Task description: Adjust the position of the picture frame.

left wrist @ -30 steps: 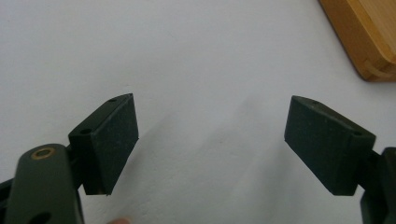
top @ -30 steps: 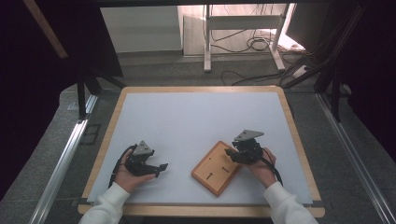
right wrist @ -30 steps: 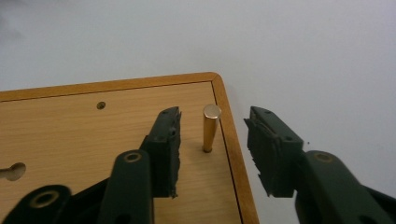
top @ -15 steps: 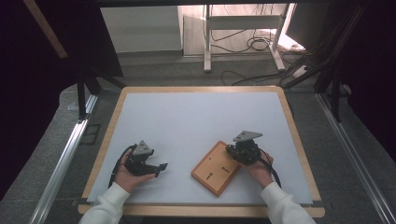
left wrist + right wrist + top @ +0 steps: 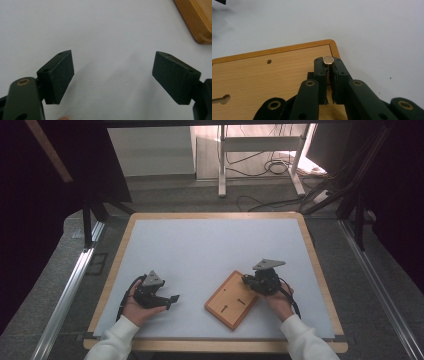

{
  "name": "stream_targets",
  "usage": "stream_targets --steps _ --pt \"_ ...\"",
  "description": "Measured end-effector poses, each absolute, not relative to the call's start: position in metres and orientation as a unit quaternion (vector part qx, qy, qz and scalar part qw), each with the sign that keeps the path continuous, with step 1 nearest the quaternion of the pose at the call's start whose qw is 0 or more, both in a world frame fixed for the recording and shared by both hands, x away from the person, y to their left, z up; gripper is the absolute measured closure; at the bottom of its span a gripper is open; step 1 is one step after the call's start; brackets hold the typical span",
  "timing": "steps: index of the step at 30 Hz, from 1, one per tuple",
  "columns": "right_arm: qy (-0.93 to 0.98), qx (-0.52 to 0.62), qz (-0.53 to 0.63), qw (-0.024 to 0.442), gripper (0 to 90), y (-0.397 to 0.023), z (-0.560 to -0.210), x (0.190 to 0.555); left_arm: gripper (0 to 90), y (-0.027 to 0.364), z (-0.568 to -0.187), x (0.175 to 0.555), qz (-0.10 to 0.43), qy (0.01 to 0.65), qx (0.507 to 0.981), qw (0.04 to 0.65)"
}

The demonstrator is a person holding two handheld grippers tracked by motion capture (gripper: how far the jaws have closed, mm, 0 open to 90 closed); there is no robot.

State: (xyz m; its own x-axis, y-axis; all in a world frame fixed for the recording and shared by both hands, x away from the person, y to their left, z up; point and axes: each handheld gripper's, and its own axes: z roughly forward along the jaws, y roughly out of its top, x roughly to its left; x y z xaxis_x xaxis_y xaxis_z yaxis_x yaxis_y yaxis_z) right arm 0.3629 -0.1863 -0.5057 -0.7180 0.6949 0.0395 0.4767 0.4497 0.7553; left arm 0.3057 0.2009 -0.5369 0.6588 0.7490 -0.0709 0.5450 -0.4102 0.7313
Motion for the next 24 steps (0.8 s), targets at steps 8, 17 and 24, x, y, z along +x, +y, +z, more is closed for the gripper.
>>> stream_targets --steps 8,17,24 --pt "0.842 0.345 0.389 0.142 84.2 -0.186 -0.502 0.361 17.4 0.200 -0.537 0.306 0.135 0.390 0.829 0.376" --pt "0.847 0.333 0.386 0.148 84.4 -0.180 -0.496 0.357 17.4 0.201 -0.537 0.306 0.136 0.390 0.829 0.376" --pt "0.844 0.331 0.397 0.145 84.4 -0.177 -0.494 0.358 17.5 0.201 -0.537 0.306 0.136 0.391 0.829 0.377"
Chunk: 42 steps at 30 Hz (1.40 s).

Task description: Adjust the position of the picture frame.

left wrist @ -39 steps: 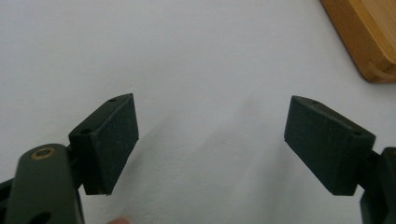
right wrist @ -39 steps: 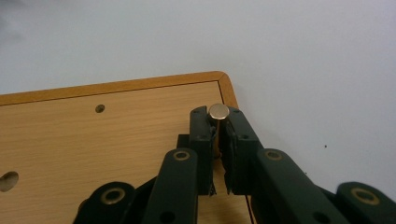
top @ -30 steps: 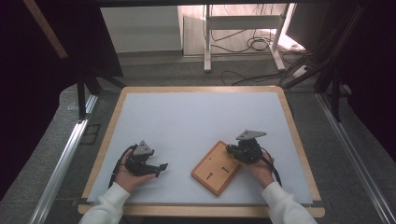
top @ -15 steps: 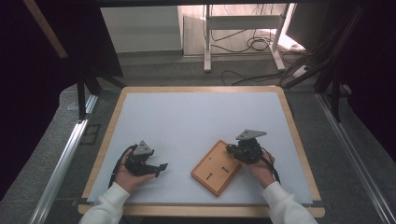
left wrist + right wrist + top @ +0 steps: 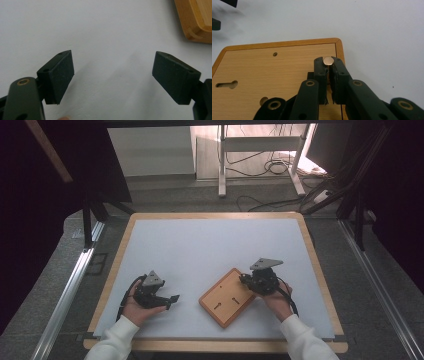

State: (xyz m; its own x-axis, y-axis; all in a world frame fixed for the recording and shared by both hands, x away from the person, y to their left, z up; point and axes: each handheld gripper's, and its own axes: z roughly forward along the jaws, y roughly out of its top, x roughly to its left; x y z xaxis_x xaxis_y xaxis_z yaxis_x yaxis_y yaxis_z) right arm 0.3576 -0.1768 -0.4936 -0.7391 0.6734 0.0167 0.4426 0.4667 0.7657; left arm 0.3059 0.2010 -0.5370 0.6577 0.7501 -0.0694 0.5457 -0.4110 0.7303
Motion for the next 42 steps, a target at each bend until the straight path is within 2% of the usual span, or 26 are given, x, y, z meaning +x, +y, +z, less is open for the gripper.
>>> stream_targets --steps 8,18,36,38,40,42 --pt "0.839 0.319 0.418 0.139 84.3 -0.165 -0.490 0.362 17.4 0.205 -0.535 0.306 0.139 0.395 0.823 0.382" --pt "0.852 0.285 0.420 0.125 84.4 -0.128 -0.488 0.364 17.5 0.212 -0.532 0.305 0.143 0.404 0.815 0.390" --pt "0.868 0.253 0.418 0.086 83.6 -0.067 -0.514 0.387 17.6 0.219 -0.530 0.306 0.149 0.412 0.807 0.397" --pt "0.863 0.255 0.429 0.076 79.6 -0.069 -0.518 0.389 17.6 0.218 -0.530 0.306 0.149 0.410 0.808 0.396" --pt "0.851 0.263 0.452 0.057 61.6 -0.072 -0.515 0.390 17.5 0.219 -0.530 0.306 0.150 0.411 0.807 0.397" --pt "0.853 0.257 0.446 0.081 57.6 -0.075 -0.509 0.385 17.5 0.219 -0.530 0.306 0.150 0.411 0.807 0.397"
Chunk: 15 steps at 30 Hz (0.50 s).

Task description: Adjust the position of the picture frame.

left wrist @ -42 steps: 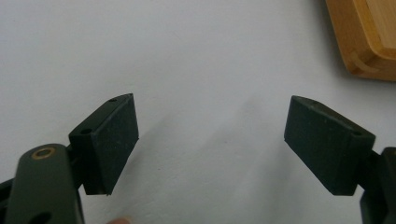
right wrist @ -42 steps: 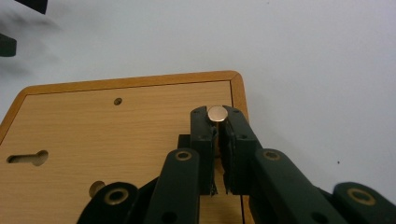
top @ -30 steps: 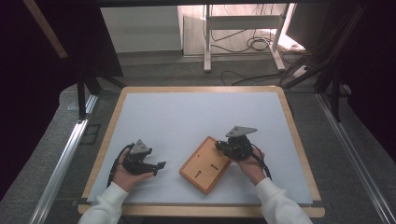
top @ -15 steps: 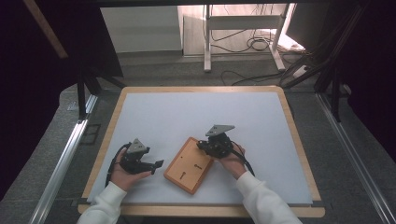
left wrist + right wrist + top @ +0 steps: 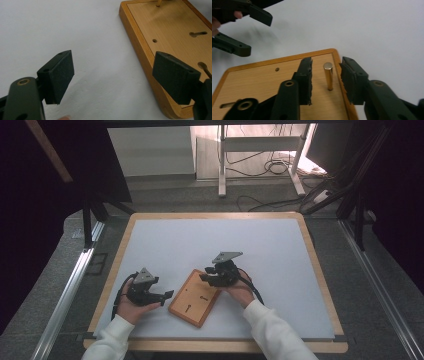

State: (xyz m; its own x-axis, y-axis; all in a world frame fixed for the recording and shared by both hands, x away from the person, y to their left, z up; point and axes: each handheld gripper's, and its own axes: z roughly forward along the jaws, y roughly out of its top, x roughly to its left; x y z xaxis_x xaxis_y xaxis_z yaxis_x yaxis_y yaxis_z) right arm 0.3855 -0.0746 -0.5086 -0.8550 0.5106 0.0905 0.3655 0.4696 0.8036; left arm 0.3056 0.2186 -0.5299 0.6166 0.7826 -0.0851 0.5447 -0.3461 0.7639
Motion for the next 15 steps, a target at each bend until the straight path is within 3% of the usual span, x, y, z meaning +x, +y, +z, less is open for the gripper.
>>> stream_targets --steps 5,15 --pt "0.845 0.257 0.456 0.105 44.0 -0.092 -0.493 0.374 17.5 0.217 -0.530 0.306 0.150 0.410 0.809 0.394" --pt "0.821 0.299 0.468 0.132 31.7 -0.161 -0.480 0.348 18.0 0.216 -0.531 0.305 0.149 0.410 0.810 0.392"
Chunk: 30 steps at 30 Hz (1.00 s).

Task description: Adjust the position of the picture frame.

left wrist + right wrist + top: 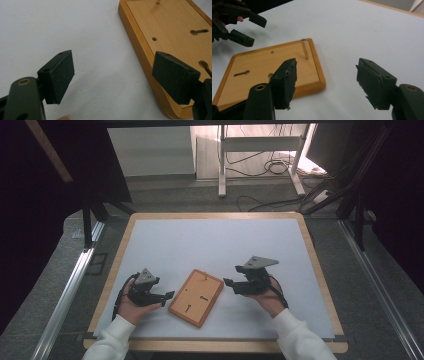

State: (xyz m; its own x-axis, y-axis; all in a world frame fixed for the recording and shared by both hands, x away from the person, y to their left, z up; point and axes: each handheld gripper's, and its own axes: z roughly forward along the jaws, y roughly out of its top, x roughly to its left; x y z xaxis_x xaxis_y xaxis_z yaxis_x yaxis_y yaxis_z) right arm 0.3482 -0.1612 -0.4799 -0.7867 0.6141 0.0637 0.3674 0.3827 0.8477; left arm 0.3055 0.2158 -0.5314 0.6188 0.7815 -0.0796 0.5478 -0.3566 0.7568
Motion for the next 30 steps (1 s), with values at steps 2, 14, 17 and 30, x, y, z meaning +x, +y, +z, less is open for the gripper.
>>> stream_targets --steps 2,14,17,30 --pt "0.813 0.312 0.474 0.133 30.9 -0.178 -0.480 0.343 18.1 0.216 -0.531 0.305 0.150 0.410 0.810 0.392" --pt "0.811 0.352 0.446 0.140 28.9 -0.237 -0.499 0.319 27.5 0.217 -0.530 0.304 0.138 0.407 0.810 0.400" --pt "0.805 0.360 0.449 0.142 28.9 -0.243 -0.499 0.319 47.4 0.217 -0.530 0.304 0.113 0.397 0.816 0.404" --pt "0.819 0.353 0.427 0.150 27.5 -0.243 -0.504 0.318 89.1 0.213 -0.526 0.299 0.080 0.366 0.841 0.391"
